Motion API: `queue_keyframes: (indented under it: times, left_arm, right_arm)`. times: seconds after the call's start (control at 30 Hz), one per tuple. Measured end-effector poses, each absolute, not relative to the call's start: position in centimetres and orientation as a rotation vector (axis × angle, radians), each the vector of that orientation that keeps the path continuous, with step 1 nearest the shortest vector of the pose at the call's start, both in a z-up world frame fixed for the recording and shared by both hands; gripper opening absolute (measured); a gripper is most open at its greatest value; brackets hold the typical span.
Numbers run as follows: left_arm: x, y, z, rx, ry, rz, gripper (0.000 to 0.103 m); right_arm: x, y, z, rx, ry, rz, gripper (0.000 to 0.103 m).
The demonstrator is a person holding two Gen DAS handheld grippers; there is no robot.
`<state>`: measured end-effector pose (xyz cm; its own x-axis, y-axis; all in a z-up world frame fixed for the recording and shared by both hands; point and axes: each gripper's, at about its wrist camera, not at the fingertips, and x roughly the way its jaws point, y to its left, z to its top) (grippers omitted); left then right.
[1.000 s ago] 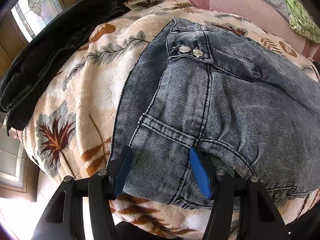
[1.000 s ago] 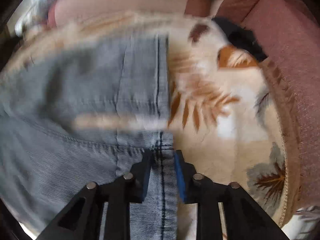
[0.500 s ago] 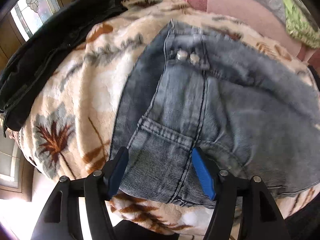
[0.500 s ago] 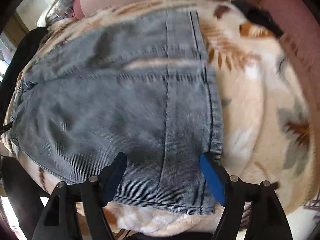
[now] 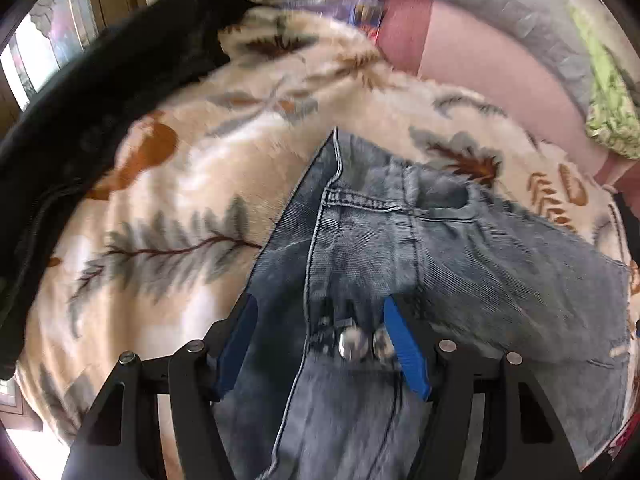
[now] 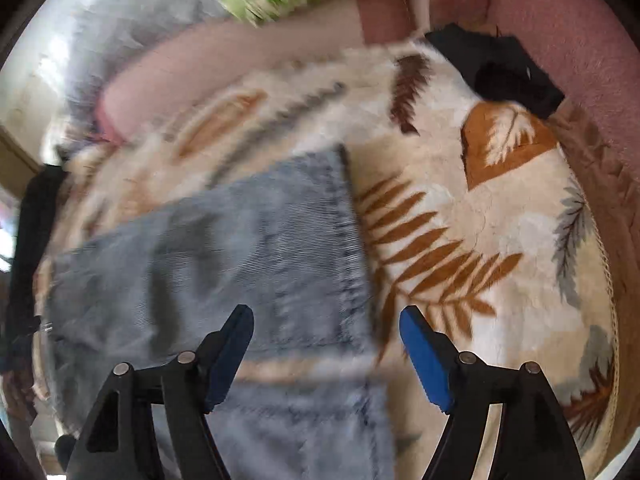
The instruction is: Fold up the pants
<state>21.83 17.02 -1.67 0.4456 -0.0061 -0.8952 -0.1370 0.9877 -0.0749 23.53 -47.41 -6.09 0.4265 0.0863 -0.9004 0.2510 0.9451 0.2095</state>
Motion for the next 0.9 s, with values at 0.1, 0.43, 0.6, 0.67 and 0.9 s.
queue_keyframes:
  times: [0.1, 0.43, 0.6, 0.67, 0.9]
  left_arm:
    - [23.0, 16.9, -3.2, -0.138, 1.153, 0.106, 0.062]
    - [23.7, 14.0, -3.6, 0.057, 1.174, 0.152, 0.021]
    - [24.2, 15.5, -1.9, 0.001, 1.171, 0.136, 0.027]
    - [24.3, 16.1, -0.3, -0.021, 1.110, 0.119, 0.048]
    - [29.3, 18.2, 0.7, -0.216, 1.076, 0.050, 0.063]
  right_arm:
    - [24.7, -47.3, -8.5, 0.308, 1.220, -0.120, 0.059]
    - [23.7, -44.7, -7.4, 0.083, 1.269, -0.128, 0.018]
    - [24.1, -46.0, -5.0, 0.231, 1.180, -0.104, 0.055]
    - [25.3, -46.1, -2.9, 0.187, 1.101, -0.143, 0.074]
    - [32.9, -47.8, -4.1, 0.337, 1.046, -0.103, 0.074]
